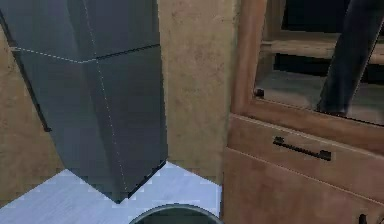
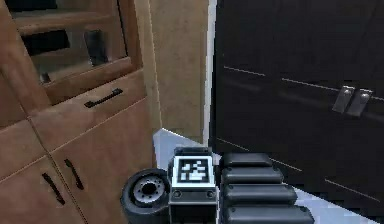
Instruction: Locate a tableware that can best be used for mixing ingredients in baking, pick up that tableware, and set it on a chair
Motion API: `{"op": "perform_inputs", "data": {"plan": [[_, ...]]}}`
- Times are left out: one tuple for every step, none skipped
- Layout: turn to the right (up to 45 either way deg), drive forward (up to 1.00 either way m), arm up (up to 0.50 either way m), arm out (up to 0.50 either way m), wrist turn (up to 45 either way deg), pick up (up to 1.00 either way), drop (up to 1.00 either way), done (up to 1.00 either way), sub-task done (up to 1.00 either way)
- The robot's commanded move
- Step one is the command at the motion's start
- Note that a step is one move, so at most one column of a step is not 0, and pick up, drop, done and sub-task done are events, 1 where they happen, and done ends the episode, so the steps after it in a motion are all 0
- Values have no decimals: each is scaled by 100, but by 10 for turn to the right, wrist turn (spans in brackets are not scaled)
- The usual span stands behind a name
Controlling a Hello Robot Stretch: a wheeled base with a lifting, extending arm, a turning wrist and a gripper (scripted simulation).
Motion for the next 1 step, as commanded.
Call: {"op": "perform_inputs", "data": {"plan": [[-450,0,0,0,0,0,0,0,0]]}}
